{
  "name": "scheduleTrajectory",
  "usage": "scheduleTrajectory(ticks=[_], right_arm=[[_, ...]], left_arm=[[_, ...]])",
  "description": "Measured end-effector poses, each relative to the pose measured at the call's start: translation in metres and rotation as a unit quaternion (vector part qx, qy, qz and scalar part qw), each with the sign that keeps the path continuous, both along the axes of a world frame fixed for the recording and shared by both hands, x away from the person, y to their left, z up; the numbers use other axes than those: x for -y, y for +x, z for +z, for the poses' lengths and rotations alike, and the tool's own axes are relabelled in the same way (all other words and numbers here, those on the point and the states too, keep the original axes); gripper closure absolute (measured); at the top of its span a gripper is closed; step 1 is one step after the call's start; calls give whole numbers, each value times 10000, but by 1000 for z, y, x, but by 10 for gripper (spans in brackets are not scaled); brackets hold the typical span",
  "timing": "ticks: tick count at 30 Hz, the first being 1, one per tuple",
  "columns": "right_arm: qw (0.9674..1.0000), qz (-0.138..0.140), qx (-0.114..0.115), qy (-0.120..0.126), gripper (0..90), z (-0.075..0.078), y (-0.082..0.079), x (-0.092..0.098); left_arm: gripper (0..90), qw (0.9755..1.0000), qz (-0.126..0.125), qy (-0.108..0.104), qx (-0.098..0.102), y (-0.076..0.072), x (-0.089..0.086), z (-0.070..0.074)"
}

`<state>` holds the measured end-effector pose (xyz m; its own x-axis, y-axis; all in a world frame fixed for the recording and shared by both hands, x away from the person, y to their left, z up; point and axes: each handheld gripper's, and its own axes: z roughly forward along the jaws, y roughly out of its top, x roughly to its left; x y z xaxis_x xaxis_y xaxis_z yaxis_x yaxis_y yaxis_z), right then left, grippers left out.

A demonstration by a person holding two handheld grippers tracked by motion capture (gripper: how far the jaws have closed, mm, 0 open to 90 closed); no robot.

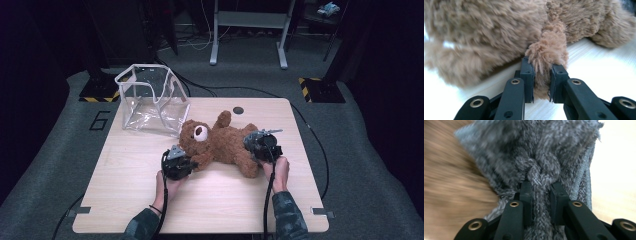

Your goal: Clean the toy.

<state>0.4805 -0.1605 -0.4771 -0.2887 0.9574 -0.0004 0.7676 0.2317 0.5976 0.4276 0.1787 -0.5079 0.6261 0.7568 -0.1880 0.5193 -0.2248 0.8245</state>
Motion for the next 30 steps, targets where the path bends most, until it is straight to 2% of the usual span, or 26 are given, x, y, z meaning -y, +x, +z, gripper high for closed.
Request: scheduleTrajectory(ticks=[1, 3, 4, 5, 6, 7, 8, 9, 10, 11, 12, 14, 15, 16, 17, 18, 20, 21, 23, 24, 25, 26, 27, 30], right_arm=[[10000, -52, -18, -72, 753, -2, -1, 3], [9996, -210, 166, -6, 752, 9, -8, 11], [9992, -230, 328, 62, 752, 17, -11, 13], [9992, -230, 328, 62, 752, 17, -11, 13], [9976, -161, 636, 213, 751, 34, -16, 12], [9976, -161, 636, 213, 751, 34, -16, 12], [9955, 7, 876, 369, 751, 49, -18, 6], [9955, 7, 876, 369, 751, 49, -18, 6], [9944, 250, 928, 432, 751, 54, -15, -6], [9944, 250, 928, 432, 751, 54, -15, -6], [9963, 335, 730, 297, 751, 47, -8, -20], [9979, 304, 532, 205, 752, 30, 2, -24], [9979, 304, 532, 205, 752, 30, 2, -24], [9991, 102, 357, 222, 753, 15, 10, -18], [9991, 102, 357, 222, 753, 15, 10, -18], [9996, -182, 148, 126, 752, 5, 15, -9], [9994, -347, 22, -25, 752, 0, 15, 1], [9993, -372, 10, -17, 752, 0, 14, 6], [9991, -395, 124, 80, 751, 6, 8, 13], [9988, -420, 193, 158, 751, 14, 3, 15], [9988, -420, 193, 158, 751, 14, 3, 15], [9981, -318, 443, 303, 751, 29, -4, 16], [9975, -255, 566, 347, 752, 37, -6, 14], [9952, 20, 783, 589, 751, 53, -11, 2]], left_arm=[[761, 10000, 1, -19, -12, 1, -1, -1], [756, 10000, -20, 9, -48, 1, 0, -1], [753, 10000, -9, 13, -47, 0, 1, -1], [752, 10000, -9, 13, -47, 0, 1, -1], [750, 10000, -51, 30, -36, 1, 2, -1], [748, 10000, -51, 30, -36, 1, 2, -1], [747, 10000, -41, 4, -64, 0, 2, -1], [747, 10000, -41, 4, -64, 0, 2, -1], [747, 10000, -32, 3, -79, 0, 3, -1], [748, 10000, -32, 3, -79, 0, 3, -1], [748, 10000, -50, 19, -64, 0, 3, -1], [748, 10000, -61, 14, -64, -1, 2, -1], [748, 10000, -61, 14, -64, -1, 2, -1], [748, 10000, -67, 2, -38, -1, 3, 0], [748, 10000, -67, 2, -38, -1, 3, 0], [748, 10000, -80, 25, -26, -1, 3, 0], [748, 9999, -90, -2, -54, -1, 2, 0], [747, 9999, -90, -2, -54, -1, 2, 0], [742, 9999, -88, -44, -82, -1, 1, 0], [735, 9999, -84, -57, -85, -1, 1, -1], [722, 9999, -84, -57, -85, -1, 1, -1], [690, 10000, -42, -30, -72, 0, 2, 0], [649, 10000, -10, -36, -92, 0, 2, 0], [517, 9999, 62, -53, -126, 2, 3, -1]])
